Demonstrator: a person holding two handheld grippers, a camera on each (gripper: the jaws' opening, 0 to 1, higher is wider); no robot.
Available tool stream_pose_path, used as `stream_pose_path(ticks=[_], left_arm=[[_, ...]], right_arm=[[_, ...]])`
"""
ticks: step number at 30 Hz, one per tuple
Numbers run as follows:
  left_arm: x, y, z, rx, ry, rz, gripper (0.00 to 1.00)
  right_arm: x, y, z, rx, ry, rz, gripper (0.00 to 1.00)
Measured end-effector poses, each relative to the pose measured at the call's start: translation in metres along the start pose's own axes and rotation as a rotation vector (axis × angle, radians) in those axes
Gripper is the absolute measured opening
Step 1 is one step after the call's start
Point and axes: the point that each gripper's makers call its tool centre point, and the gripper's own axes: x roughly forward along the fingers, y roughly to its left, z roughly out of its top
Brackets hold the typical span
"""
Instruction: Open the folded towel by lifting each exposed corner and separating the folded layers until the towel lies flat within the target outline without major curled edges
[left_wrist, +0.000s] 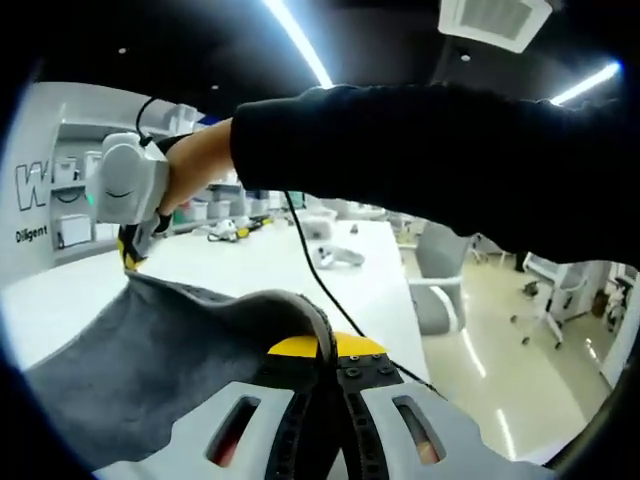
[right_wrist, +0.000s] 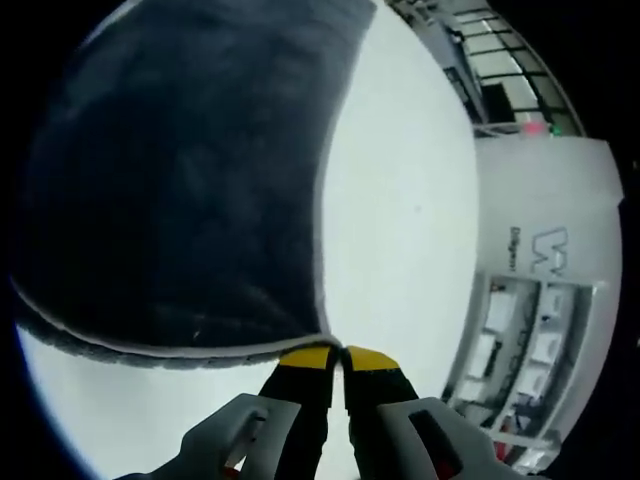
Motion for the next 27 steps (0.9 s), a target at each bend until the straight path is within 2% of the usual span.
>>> stream_pose_path(ticks=[6, 13, 18, 27], left_arm=[[0.006, 0.001, -0.007, 0.019, 0.026, 0.001, 0.00], [0.012, 0.000, -0.025, 0.050, 0.081, -0.010, 0.00], [0.019, -0.001, -0.038, 0.033, 0.107, -0.014, 0.00], [0.022, -0.002, -0.043, 0.055, 0.135, -0.017, 0.00]], right_arm=[[0.015, 0.011, -0.006, -0.003, 0.014, 0.004, 0.00], [0.029, 0.026, -0.008, 0.002, 0.021, 0.029, 0.00], [0.037, 0.034, -0.012, 0.005, 0.024, 0.042, 0.00], [0.051, 0.041, -0.024, 0.038, 0.024, 0.056, 0.00]])
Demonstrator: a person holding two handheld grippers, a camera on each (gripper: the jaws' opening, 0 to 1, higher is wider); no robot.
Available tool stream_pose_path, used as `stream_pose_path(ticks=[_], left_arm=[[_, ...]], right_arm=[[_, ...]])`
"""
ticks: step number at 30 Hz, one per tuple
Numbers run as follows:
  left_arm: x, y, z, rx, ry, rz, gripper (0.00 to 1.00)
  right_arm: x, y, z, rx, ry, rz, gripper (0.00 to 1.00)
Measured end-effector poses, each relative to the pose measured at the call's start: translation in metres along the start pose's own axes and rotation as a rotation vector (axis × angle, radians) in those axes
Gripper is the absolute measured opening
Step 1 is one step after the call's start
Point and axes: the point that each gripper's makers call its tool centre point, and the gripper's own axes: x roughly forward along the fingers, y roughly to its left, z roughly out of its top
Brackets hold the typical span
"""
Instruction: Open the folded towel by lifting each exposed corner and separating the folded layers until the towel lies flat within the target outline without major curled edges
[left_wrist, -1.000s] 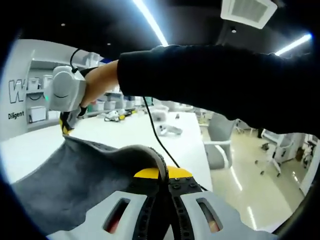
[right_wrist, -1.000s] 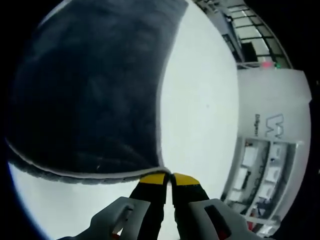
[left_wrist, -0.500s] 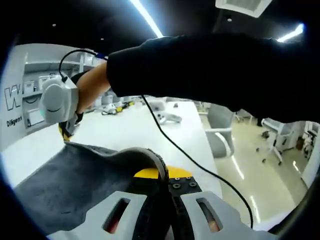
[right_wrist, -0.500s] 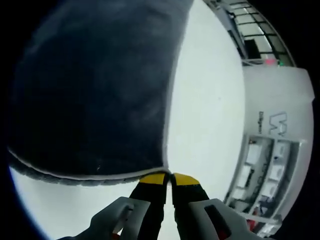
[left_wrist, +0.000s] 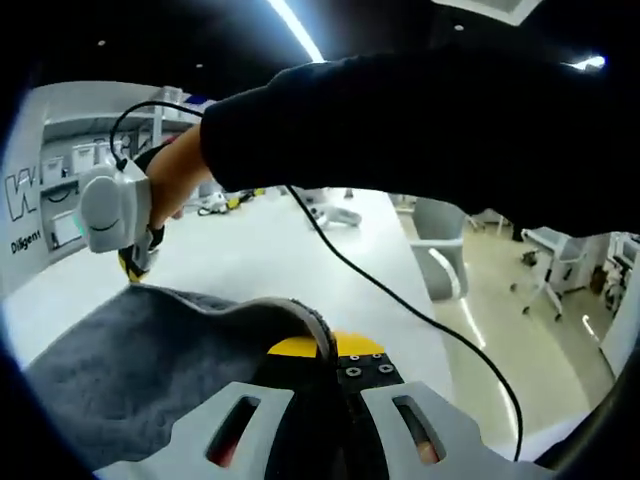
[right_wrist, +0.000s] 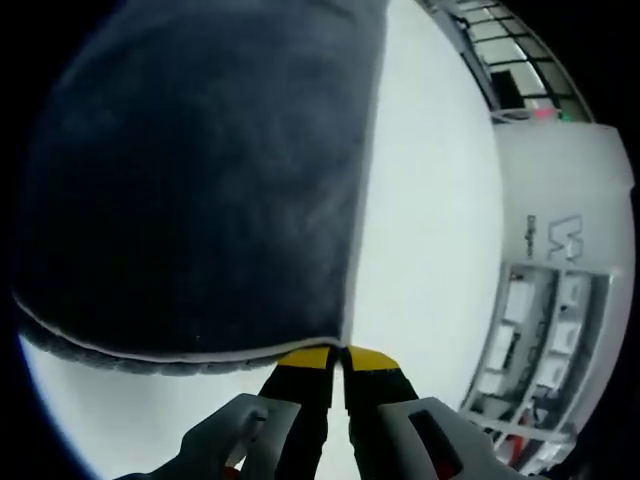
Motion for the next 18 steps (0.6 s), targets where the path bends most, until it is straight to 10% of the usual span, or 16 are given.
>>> stream_pose_path(ticks=[18], left_arm=[[0.011, -0.004, -0.011, 0.140, 0.080, 0.017, 0.01]], right_arm=[[0.006, 0.009, 0.000, 0.047, -0.003, 0.005, 0.00]])
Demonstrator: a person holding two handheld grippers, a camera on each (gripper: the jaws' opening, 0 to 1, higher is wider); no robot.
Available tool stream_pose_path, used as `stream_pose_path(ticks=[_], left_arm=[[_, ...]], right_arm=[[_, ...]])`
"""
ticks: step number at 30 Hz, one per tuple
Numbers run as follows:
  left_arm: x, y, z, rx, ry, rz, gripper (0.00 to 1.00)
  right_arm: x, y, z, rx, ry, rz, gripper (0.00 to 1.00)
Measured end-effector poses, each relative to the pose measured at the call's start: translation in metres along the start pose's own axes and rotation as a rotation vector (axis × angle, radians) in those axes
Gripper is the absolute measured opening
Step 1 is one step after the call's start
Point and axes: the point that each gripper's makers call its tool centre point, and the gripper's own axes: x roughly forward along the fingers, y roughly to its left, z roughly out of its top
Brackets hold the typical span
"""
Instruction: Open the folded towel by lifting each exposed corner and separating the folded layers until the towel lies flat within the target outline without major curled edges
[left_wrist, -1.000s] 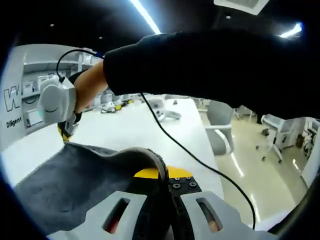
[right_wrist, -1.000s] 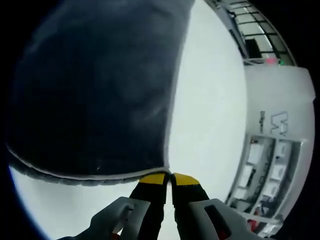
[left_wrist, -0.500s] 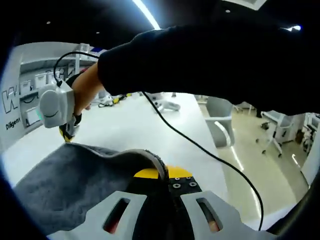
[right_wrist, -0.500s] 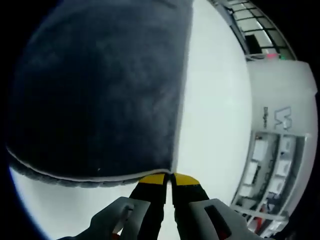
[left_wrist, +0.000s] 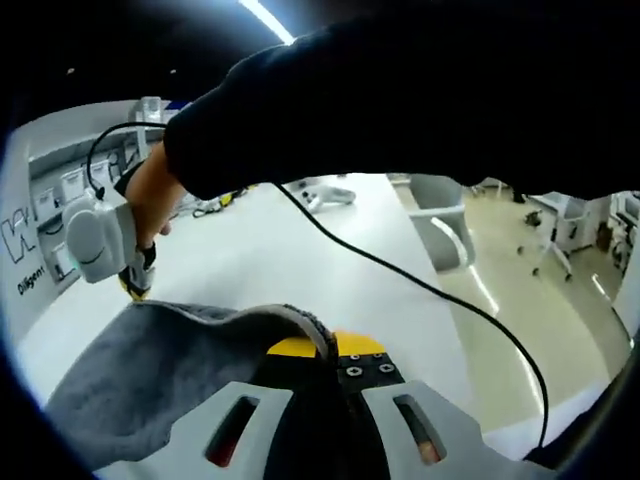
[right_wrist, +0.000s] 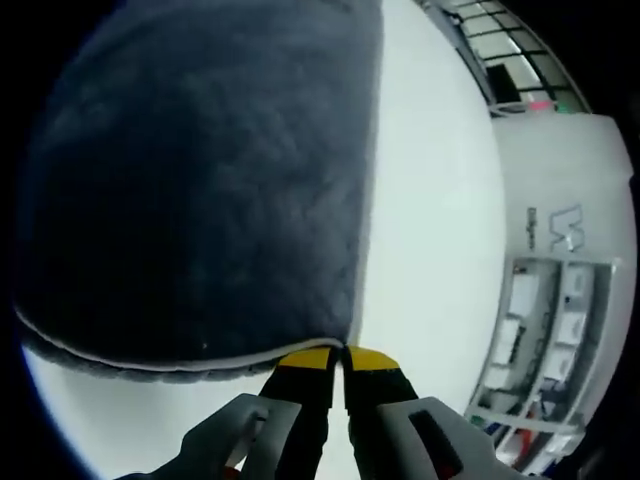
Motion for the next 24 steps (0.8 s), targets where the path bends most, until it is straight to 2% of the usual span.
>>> stream_pose_path(ticks=[4, 11, 14, 18, 24], left_arm=[[0.000, -0.002, -0.003, 0.016, 0.016, -0.003, 0.05], [0.001, -0.011, -0.006, 0.020, 0.037, -0.035, 0.18], [0.001, -0.016, -0.004, 0.024, 0.022, -0.062, 0.23], [0.002, -0.022, -0.001, 0.033, 0.009, -0.087, 0.28], [0.000, -0.025, 0.004, 0.044, -0.012, -0.092, 0.31]], right_arm=[[-0.001, 0.001, 0.001, 0.019, -0.009, 0.000, 0.00], [-0.002, 0.001, 0.001, 0.050, -0.019, 0.001, 0.00], [-0.007, 0.002, 0.000, 0.151, -0.043, 0.030, 0.02], [-0.016, -0.004, -0.011, 0.172, -0.018, 0.021, 0.16], [-0.025, -0.010, -0.025, 0.176, 0.030, -0.007, 0.19]])
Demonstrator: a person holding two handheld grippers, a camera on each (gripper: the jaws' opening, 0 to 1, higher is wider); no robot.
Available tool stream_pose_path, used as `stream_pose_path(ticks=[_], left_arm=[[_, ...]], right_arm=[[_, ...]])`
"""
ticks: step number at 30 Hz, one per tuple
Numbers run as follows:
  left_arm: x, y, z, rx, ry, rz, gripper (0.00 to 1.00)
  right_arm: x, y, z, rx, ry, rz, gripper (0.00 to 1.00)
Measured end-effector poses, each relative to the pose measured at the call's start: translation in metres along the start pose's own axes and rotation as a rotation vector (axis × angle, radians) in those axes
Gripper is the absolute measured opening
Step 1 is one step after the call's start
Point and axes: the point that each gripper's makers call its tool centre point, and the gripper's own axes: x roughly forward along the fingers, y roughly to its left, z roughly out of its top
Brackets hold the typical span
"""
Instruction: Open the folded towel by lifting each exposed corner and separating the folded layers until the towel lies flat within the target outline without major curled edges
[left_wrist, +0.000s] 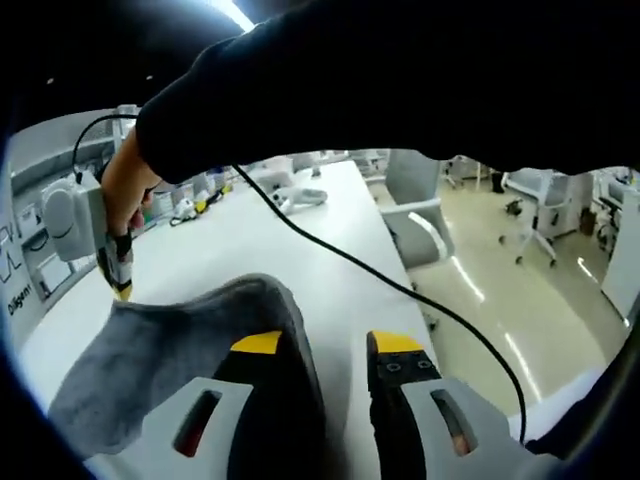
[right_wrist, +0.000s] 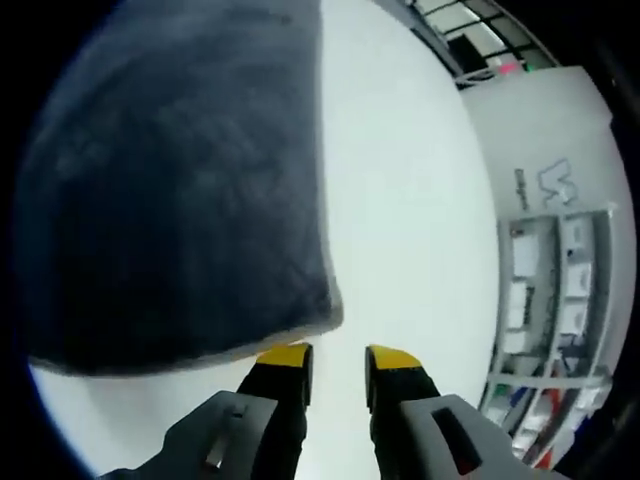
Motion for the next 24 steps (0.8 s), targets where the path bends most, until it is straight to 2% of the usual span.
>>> stream_pose_path(ticks=[6, 9, 11, 16, 20, 24], left_arm=[[0.001, -0.016, 0.001, 0.025, -0.001, -0.050, 0.41], [0.002, -0.025, -0.001, 0.026, 0.011, -0.090, 0.46], [0.003, -0.028, -0.003, 0.029, 0.020, -0.094, 0.49], [0.003, -0.020, 0.002, 0.034, 0.005, -0.061, 0.60], [-0.001, -0.019, 0.012, -0.049, -0.032, -0.075, 0.75], [-0.007, -0.022, 0.021, -0.154, -0.080, -0.135, 0.92]], right_arm=[[-0.006, -0.014, -0.011, 0.017, 0.054, -0.065, 0.19], [-0.010, -0.018, -0.008, 0.037, 0.044, -0.086, 0.19], [-0.010, -0.018, -0.006, 0.043, 0.039, -0.089, 0.19], [-0.011, -0.017, -0.003, 0.040, 0.037, -0.102, 0.19], [-0.012, -0.017, -0.003, 0.047, 0.035, -0.106, 0.21], [-0.018, -0.022, 0.004, 0.095, 0.006, -0.124, 0.26]])
